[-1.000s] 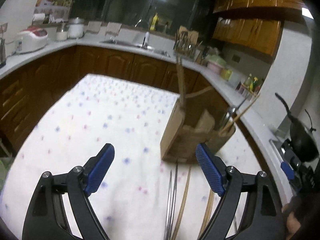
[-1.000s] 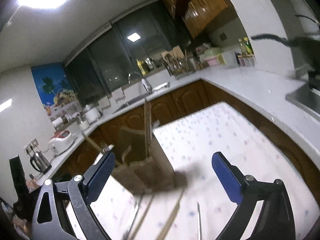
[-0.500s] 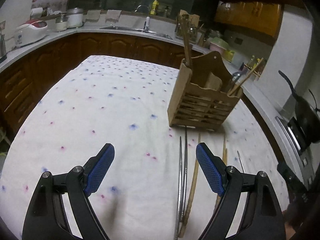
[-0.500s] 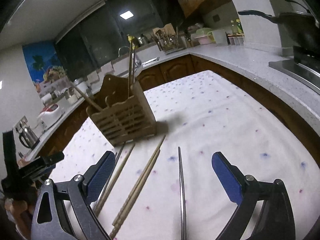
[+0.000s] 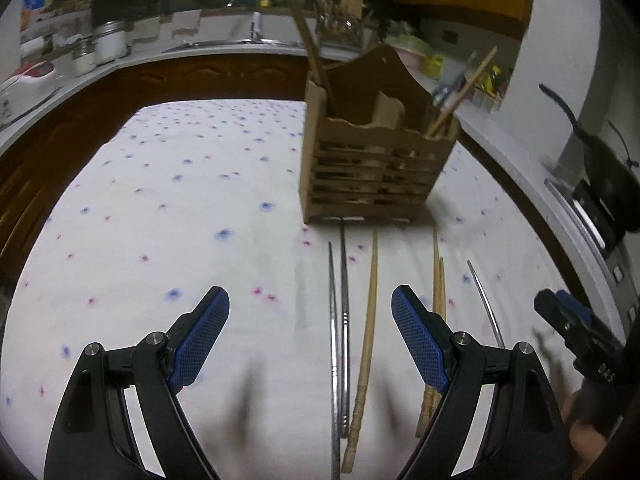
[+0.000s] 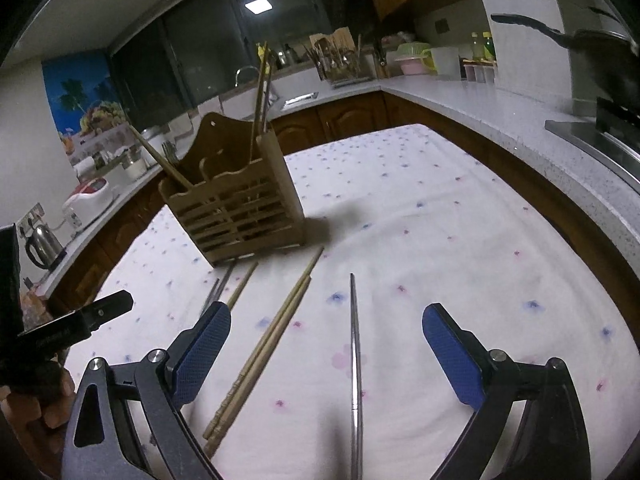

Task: Organize utensils
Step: 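Move both open tools back over the remaining chopsticks, then grasp a wooden chopstick with the left tool while the right grasps a metal chopstick, then lift both chopsticks and carry them above the wooden caddy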

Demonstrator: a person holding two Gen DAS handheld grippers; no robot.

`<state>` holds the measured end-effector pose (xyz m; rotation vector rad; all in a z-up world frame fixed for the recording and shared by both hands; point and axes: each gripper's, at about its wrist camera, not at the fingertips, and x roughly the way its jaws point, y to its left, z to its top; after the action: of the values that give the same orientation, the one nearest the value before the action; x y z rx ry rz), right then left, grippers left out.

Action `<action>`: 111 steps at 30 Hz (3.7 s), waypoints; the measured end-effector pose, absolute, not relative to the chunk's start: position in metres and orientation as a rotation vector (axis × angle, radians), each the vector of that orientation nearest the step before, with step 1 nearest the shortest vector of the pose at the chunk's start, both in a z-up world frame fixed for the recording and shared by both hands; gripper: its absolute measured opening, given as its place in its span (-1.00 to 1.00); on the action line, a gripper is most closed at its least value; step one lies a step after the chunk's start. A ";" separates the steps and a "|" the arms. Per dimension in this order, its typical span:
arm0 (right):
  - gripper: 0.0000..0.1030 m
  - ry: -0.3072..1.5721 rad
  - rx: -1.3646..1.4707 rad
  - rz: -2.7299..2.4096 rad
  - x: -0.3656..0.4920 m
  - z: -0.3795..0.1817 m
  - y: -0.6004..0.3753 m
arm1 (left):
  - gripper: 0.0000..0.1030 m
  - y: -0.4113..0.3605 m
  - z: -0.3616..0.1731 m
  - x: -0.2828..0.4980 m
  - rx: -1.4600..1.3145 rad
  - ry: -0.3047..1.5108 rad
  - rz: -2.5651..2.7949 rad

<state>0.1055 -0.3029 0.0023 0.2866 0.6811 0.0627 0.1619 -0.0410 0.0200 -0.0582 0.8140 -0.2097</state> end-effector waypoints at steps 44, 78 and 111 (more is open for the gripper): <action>-0.92 0.879 0.186 0.117 0.171 -0.025 -0.299 | -0.90 -0.102 -0.003 0.224 0.047 0.971 -0.420; -0.92 0.498 0.287 0.185 0.108 0.118 -0.303 | -0.90 -0.022 0.123 0.153 -0.171 0.667 -0.397; -0.92 0.267 0.298 0.171 0.198 0.200 -0.301 | -0.90 -0.006 0.222 0.242 -0.290 0.339 -0.233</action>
<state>0.1985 -0.3014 0.2004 0.2983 0.2672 0.1712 0.2423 -0.0058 0.2223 -0.2902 0.3388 -0.2329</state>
